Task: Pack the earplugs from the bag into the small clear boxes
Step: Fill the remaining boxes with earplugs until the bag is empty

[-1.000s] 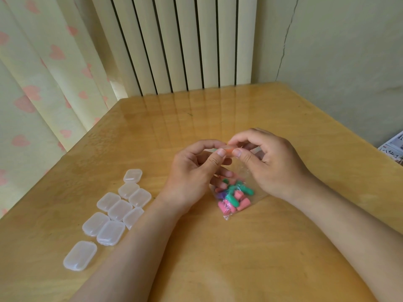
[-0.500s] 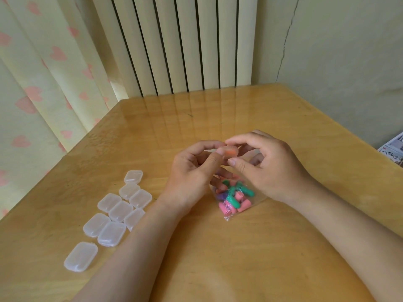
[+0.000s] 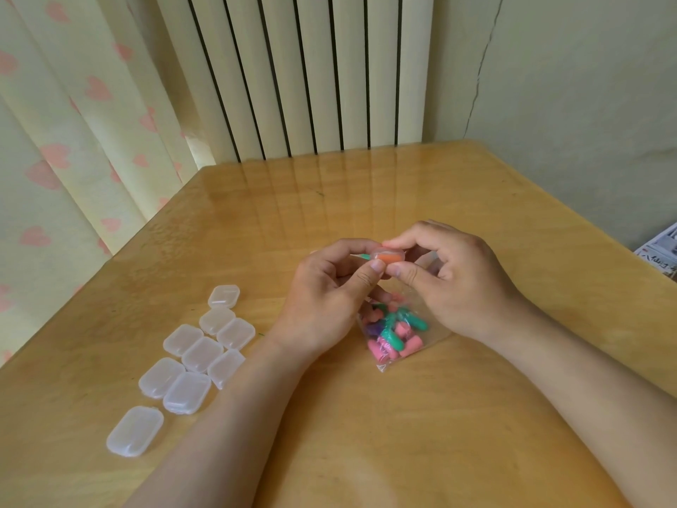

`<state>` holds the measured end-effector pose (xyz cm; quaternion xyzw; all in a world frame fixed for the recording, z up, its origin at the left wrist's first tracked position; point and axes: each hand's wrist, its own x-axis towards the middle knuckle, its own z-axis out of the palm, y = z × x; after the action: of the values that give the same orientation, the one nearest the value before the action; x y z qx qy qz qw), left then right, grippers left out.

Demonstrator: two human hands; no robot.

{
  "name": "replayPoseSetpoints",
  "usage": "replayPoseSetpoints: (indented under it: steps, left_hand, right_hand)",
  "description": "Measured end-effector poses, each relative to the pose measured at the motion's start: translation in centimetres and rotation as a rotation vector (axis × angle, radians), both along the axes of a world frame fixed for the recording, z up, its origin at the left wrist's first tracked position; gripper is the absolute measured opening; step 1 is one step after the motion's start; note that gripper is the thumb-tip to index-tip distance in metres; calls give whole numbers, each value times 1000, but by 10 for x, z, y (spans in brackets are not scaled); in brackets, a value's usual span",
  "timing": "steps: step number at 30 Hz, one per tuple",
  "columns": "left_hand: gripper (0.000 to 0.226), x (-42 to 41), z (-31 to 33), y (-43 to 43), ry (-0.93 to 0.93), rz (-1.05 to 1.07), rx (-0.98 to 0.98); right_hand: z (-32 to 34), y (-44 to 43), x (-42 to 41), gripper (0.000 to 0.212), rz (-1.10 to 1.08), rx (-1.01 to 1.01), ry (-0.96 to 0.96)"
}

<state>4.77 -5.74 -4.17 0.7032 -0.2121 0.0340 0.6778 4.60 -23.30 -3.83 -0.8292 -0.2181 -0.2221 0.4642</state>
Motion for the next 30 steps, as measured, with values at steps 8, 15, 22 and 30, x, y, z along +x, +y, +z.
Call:
replayPoseSetpoints:
  steps: [8,15,22,30]
  left_hand:
    - [4,4,-1,1,-49,142,69]
    - [7,13,1,11,-158,382,89]
    - [9,22,-9,17,-206,381,350]
    - [18,24,-20,17,-274,239,512]
  right_hand:
    - [-1,2,-3,23,-8,-37,123]
    - [-7,3,2,35,-47,-131,265]
    - [-9,3,4,34,-51,-199,352]
    - [-8,0,8,26,-119,-115,323]
